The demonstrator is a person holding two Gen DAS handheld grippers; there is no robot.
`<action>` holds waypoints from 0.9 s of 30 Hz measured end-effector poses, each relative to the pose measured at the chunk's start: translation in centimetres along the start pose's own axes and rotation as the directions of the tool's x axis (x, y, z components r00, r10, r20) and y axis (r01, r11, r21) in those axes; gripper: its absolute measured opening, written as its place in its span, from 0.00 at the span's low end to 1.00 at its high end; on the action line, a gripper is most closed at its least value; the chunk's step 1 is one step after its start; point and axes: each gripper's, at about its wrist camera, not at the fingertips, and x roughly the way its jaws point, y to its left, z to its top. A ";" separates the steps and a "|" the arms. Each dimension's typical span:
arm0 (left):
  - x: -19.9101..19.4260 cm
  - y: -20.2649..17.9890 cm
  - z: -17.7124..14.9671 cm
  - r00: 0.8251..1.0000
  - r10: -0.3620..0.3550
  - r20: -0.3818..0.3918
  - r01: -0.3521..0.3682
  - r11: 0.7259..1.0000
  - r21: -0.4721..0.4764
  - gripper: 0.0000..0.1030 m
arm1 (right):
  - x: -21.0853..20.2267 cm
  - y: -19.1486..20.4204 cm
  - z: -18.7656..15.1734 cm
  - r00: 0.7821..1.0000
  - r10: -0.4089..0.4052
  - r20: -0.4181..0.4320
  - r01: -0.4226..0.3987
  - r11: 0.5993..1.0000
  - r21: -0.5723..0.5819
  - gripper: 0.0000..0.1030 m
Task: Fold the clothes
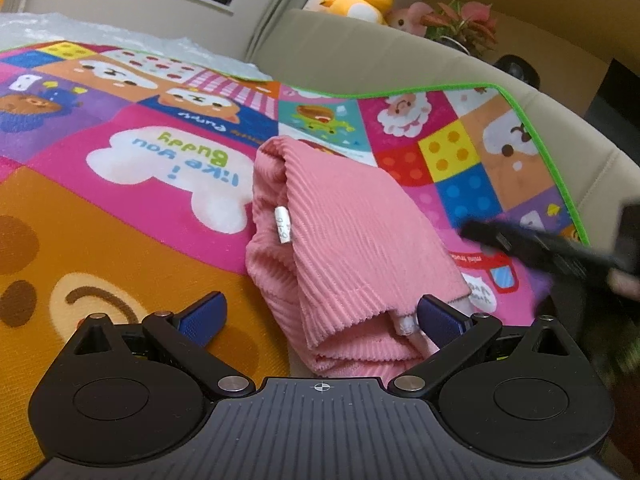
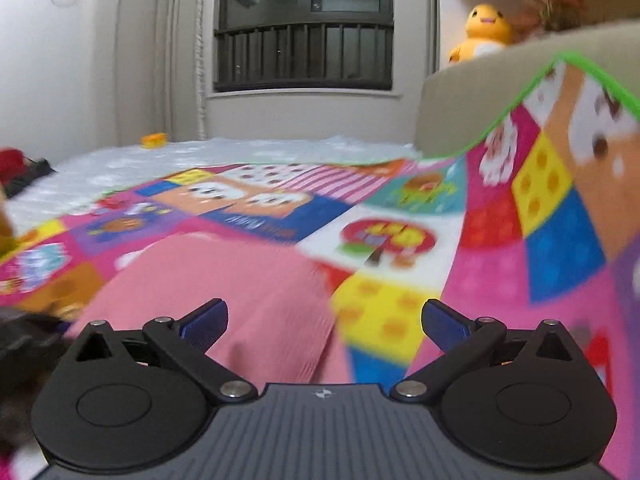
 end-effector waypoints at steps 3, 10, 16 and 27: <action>0.0 0.0 0.0 1.000 -0.002 0.000 0.002 1.000 -0.003 1.00 | 4.9 0.3 1.3 0.995 -0.078 -0.067 0.074 0.995 -0.069 1.00; -0.1 0.3 0.0 1.000 -0.015 0.003 0.015 1.000 -0.020 1.00 | 9.2 -1.5 -0.1 0.981 -0.069 -0.183 0.075 0.997 0.022 1.00; -0.1 0.4 0.1 1.000 -0.018 0.005 0.018 1.000 -0.022 1.00 | 3.8 -0.5 -0.3 0.998 -0.001 -0.057 0.000 1.000 -0.018 1.00; -3.2 -0.9 2.4 0.973 -0.208 0.102 0.217 0.973 -0.079 1.00 | 1.6 0.3 -4.4 0.997 0.041 -0.062 -0.047 0.994 -0.103 1.00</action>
